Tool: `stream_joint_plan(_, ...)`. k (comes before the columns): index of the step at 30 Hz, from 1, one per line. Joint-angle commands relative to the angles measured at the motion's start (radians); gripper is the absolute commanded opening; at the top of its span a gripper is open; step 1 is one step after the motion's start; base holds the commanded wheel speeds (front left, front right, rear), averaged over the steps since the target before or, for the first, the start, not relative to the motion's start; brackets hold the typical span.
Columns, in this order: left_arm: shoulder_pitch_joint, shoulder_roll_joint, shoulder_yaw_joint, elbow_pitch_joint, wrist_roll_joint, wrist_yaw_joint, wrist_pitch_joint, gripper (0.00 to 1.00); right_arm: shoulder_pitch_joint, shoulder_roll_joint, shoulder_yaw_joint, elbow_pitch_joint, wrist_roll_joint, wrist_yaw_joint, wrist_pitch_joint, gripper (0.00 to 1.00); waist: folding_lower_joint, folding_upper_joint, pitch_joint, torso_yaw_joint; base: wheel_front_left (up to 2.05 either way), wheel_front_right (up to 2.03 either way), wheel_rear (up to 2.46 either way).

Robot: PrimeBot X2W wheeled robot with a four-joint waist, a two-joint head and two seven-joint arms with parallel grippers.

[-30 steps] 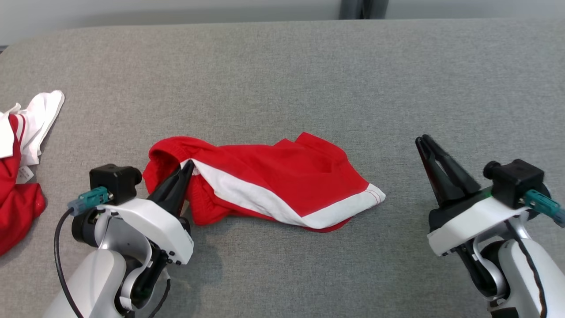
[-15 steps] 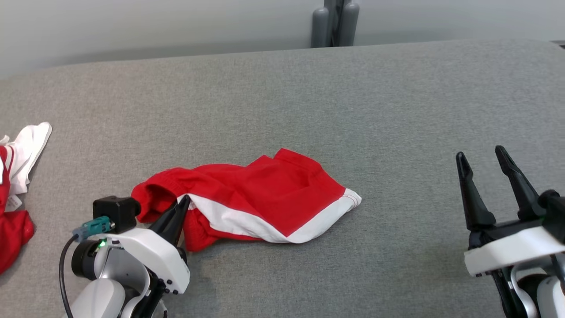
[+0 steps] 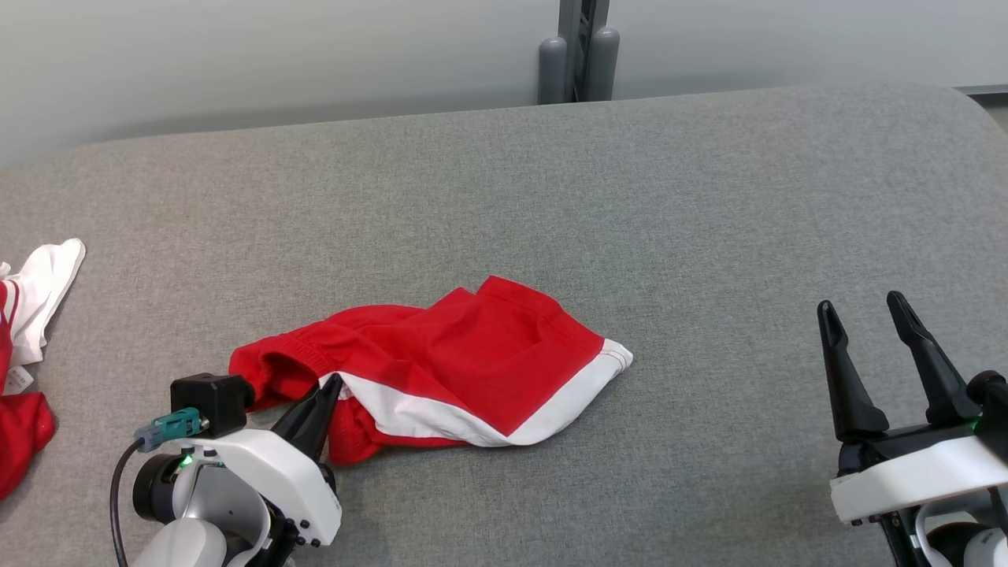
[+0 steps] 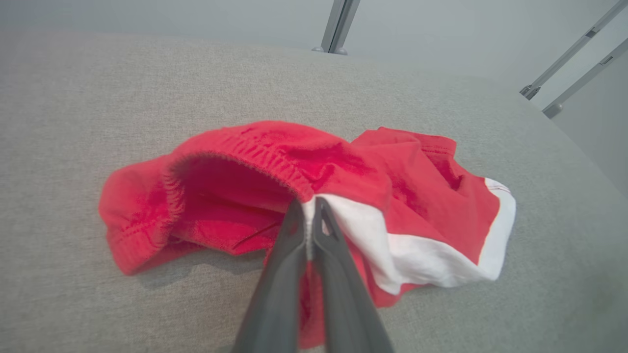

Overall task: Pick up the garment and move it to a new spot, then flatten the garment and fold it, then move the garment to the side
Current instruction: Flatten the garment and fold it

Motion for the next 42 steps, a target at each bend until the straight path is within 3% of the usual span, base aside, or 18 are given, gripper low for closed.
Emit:
stream_joint_plan(1, 0.001, 0.006, 0.0, -0.003, -0.008, 0.0, 0.001, 0.0, 0.006, -0.001, -0.002, -0.004, 0.001, 0.0, 0.001, 1.0, 0.0, 0.0, 0.001, 0.001, 0.0, 0.0, 0.0)
stream_joint_plan(10, -0.023, 0.006, -0.008, -0.005, -0.008, -0.008, 0.004, 0.0, -0.025, -0.033, 0.055, 0.019, 0.027, 0.0, 0.037, 1.0, 0.0, 0.0, 0.016, 0.013, 0.0, 0.0, 0.0)
stream_joint_plan(20, -0.077, -0.005, -0.03, -0.01, 0.009, -0.02, 0.014, 0.0, -0.099, -0.168, 0.282, 0.135, 0.192, 0.0, 0.279, 1.0, 0.0, 0.0, 0.088, 0.057, 0.0, 0.0, 0.0)
stream_joint_plan(35, -0.161, -0.042, -0.055, 0.027, 0.02, -0.053, -0.012, 0.0, -0.313, -0.267, 0.474, 0.308, 0.269, 0.0, 0.242, 0.99, 0.0, 0.0, 0.2, 0.122, 0.0, 0.0, 0.0)
stream_joint_plan(36, -0.165, -0.044, -0.056, 0.031, 0.019, -0.054, -0.015, 0.0, -0.32, -0.271, 0.487, 0.316, 0.28, 0.0, 0.243, 0.49, 0.0, 0.0, 0.204, 0.124, 0.0, 0.0, 0.0)
stream_joint_plan(37, -0.168, -0.045, -0.055, 0.035, 0.019, -0.055, -0.018, 0.0, -0.327, -0.276, 0.5, 0.32, 0.287, 0.0, 0.239, 0.18, 0.0, 0.0, 0.208, 0.126, 0.0, 0.0, 0.0)
stream_joint_plan(38, -0.172, -0.046, -0.054, 0.037, 0.018, -0.057, -0.019, 0.0, -0.334, -0.281, 0.504, 0.325, 0.293, 0.0, 0.234, 0.0, 0.0, 0.0, 0.211, 0.127, 0.0, 0.0, 0.0)
stream_joint_plan(42, -0.179, -0.049, -0.048, 0.046, 0.019, -0.059, -0.04, 0.0, -0.346, -0.289, 0.514, 0.326, 0.308, 0.0, 0.204, 0.0, 0.0, 0.0, 0.218, 0.128, 0.0, 0.0, 0.0)
